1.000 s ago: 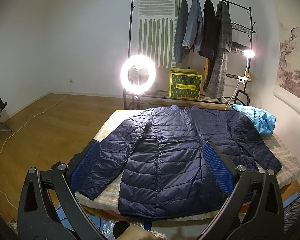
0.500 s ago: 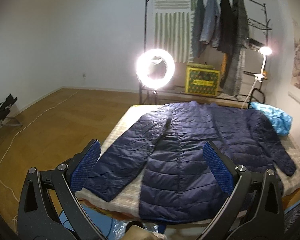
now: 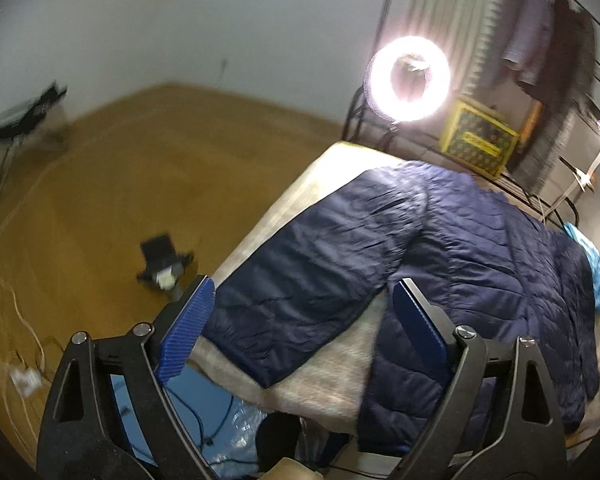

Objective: Fold large clothes

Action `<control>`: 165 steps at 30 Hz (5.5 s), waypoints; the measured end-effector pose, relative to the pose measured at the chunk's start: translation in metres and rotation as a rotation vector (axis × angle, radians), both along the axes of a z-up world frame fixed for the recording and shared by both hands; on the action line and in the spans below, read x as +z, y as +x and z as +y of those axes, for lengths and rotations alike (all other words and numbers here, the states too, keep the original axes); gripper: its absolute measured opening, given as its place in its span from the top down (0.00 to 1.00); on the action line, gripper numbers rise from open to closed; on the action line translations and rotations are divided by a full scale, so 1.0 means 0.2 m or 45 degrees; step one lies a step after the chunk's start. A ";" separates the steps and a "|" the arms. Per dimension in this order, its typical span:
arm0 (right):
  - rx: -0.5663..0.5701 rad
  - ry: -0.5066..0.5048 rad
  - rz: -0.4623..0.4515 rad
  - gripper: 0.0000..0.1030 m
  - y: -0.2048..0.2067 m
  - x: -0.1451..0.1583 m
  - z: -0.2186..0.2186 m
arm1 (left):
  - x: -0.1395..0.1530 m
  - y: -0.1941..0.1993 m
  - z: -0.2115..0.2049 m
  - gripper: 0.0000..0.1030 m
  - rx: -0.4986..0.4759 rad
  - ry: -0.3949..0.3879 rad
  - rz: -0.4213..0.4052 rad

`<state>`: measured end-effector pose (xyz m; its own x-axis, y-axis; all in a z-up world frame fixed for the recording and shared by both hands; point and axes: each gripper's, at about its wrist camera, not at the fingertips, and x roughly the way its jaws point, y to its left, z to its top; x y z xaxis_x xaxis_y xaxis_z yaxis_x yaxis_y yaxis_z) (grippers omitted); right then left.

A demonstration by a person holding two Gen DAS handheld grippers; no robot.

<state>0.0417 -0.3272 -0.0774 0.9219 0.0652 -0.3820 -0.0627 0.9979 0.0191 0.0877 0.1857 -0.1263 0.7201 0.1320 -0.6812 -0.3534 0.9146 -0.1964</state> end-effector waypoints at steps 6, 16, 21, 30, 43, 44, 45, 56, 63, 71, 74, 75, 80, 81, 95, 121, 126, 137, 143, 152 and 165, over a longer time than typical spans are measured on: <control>0.135 0.024 0.054 0.00 0.17 -0.08 0.12 | -0.27 0.05 0.26 0.18 0.100 -0.195 0.174; 0.257 0.060 0.072 0.00 0.24 -0.18 0.23 | -0.67 0.19 0.50 0.27 0.224 -0.474 0.426; 0.263 0.072 0.098 0.00 0.28 -0.21 0.24 | -0.76 0.21 0.56 0.28 0.264 -0.536 0.463; 0.275 0.066 0.118 0.00 0.31 -0.22 0.26 | -0.84 0.27 0.59 0.52 0.275 -0.543 0.515; 0.293 0.058 0.152 0.00 0.35 -0.24 0.27 | -0.58 0.32 0.46 0.93 0.134 -0.528 0.297; 0.295 0.056 0.161 0.00 0.36 -0.24 0.28 | -0.53 0.33 0.43 0.93 0.097 -0.547 0.262; 0.299 0.054 0.172 0.01 0.37 -0.25 0.28 | -0.47 0.36 0.38 0.93 0.054 -0.568 0.225; 0.367 0.067 0.335 0.33 0.59 -0.35 0.24 | -0.06 0.73 -0.32 0.93 -0.403 -0.577 0.082; 0.361 0.093 0.447 0.45 0.72 -0.46 0.14 | -0.06 1.02 -0.68 0.93 -0.544 -0.652 0.143; 0.362 0.269 0.658 0.45 0.86 -0.64 0.11 | -0.34 1.29 -0.99 0.93 -0.583 -0.723 0.333; 0.369 0.299 0.689 0.45 0.90 -0.66 0.16 | -0.40 1.34 -1.06 0.93 -0.589 -0.699 0.396; 0.375 0.304 0.692 0.45 0.91 -0.66 0.18 | -0.40 1.34 -1.06 0.91 -0.591 -0.691 0.404; 0.425 0.318 0.739 0.31 0.99 -0.68 0.31 | -0.29 1.33 -1.04 0.66 -0.640 -0.713 0.368; 0.437 0.321 0.753 0.29 1.01 -0.70 0.33 | -0.25 1.33 -1.03 0.66 -0.656 -0.691 0.345; 0.549 0.361 1.080 0.47 1.37 -1.04 0.72 | -0.10 1.25 -0.39 0.66 -0.345 -0.258 0.174; 0.159 0.317 0.671 0.96 1.99 -0.60 -0.17 | -0.35 1.73 -0.68 0.66 -0.527 -0.092 0.236; 0.063 0.270 0.676 0.96 2.12 -0.67 -0.33 | -0.45 1.86 -0.83 0.66 -0.574 -0.028 0.249; -0.028 0.307 0.810 0.96 2.27 -0.92 -0.39 | -0.63 1.92 -0.87 0.66 -0.606 0.096 0.328; -0.077 0.241 0.868 0.87 2.29 -1.02 -0.38 | -0.59 1.88 -0.90 0.66 -0.618 0.101 0.317; -0.066 0.244 0.764 0.64 2.11 -0.84 -0.41 | -0.28 1.67 -0.97 0.66 -0.691 0.067 0.156; -0.049 0.281 0.534 0.53 1.54 -0.34 -0.58 | 0.23 1.13 -1.09 0.53 -0.755 -0.057 -0.030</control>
